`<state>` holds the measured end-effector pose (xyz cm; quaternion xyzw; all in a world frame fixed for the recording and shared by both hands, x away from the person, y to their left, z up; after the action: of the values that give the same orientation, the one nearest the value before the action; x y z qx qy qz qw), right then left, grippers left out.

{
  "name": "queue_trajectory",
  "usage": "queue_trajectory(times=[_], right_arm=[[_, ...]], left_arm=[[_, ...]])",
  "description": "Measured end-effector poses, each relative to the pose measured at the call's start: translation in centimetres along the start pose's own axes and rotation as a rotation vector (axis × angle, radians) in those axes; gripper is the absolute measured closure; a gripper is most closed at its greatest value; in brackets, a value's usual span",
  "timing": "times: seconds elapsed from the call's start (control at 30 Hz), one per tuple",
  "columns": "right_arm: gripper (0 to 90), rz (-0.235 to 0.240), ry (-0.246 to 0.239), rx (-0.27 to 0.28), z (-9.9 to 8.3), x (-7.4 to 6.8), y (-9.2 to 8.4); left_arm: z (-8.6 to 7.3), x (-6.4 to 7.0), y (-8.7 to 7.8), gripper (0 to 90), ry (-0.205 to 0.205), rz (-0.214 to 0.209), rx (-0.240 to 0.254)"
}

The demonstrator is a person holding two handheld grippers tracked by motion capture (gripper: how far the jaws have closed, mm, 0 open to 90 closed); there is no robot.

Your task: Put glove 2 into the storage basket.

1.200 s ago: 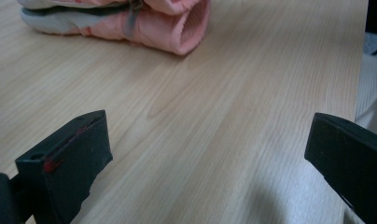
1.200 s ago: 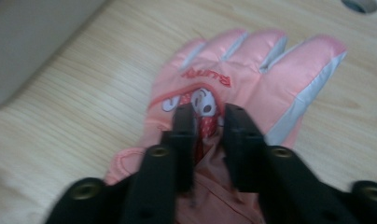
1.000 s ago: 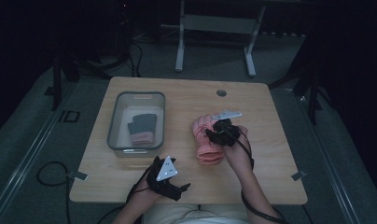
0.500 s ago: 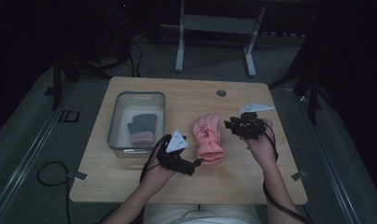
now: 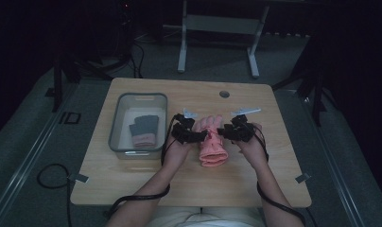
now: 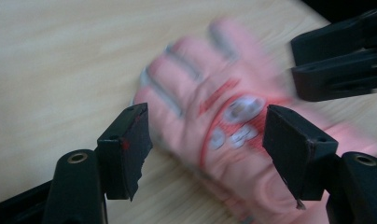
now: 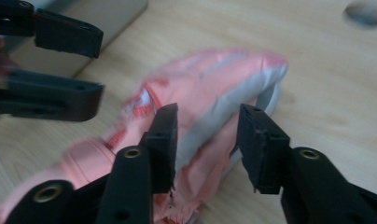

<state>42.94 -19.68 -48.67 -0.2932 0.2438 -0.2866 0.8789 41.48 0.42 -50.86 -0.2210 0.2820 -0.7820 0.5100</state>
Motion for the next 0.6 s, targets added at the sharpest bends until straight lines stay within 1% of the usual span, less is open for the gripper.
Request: queue_trajectory(times=[0.03, 0.07, 0.1, 0.17, 0.23, 0.3, 0.4, 0.5, 0.57, 0.6], right_arm=[[52.9, 0.001, 0.007, -0.014, -0.3, 0.2, 0.3], [50.4, 0.014, 0.017, -0.019, -0.5, 0.5, 0.5], [47.6, 0.030, 0.030, -0.028, -0.7, 0.8, 0.7], [41.9, 0.046, 0.045, -0.065, -1.2, 1.3, 1.2], [40.3, 0.070, 0.061, -0.101, -1.7, 1.8, 1.8], [40.4, 0.100, 0.083, -0.132, -2.0, 2.3, 2.3], [41.7, 0.139, 0.112, -0.151, -2.3, 2.9, 2.7], [47.4, 0.172, 0.136, -0.160, -2.5, 3.2, 3.1], [53.3, 0.201, 0.152, -0.151, -2.6, 3.2, 3.4], [54.8, 0.209, 0.158, -0.147, -2.6, 3.1, 3.6]], left_arm=[[-0.4, -0.1, 0.6, 30.9, -0.025, -0.038, -0.032], [-0.8, -0.2, 1.2, 30.1, -0.045, -0.063, -0.062], [-1.1, -0.3, 1.6, 28.1, -0.061, -0.081, -0.081], [-1.6, -0.6, 2.5, 25.9, -0.098, -0.128, -0.121], [-2.0, -0.7, 3.3, 22.8, -0.114, -0.155, -0.148], [-2.3, -0.6, 4.0, 23.2, -0.151, -0.197, -0.178], [-2.6, -0.8, 4.7, 25.8, -0.176, -0.250, -0.194], [-2.7, -0.9, 5.3, 31.4, -0.205, -0.287, -0.216], [-2.7, -1.1, 5.5, 35.2, -0.212, -0.306, -0.225], [-2.8, -1.2, 5.5, 38.0, -0.225, -0.318, -0.233]])
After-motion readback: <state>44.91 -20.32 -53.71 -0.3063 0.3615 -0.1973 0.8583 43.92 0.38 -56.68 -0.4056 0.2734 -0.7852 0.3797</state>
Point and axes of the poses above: each handheld gripper's, and its own axes: y roughly forward along the jaws, z roughly out of its top, x roughly to its right, the point moved 2 cm from there along y, roughly forward along the jaws, and after that the axes turned 14 degrees about z, right-handed, at the moved point
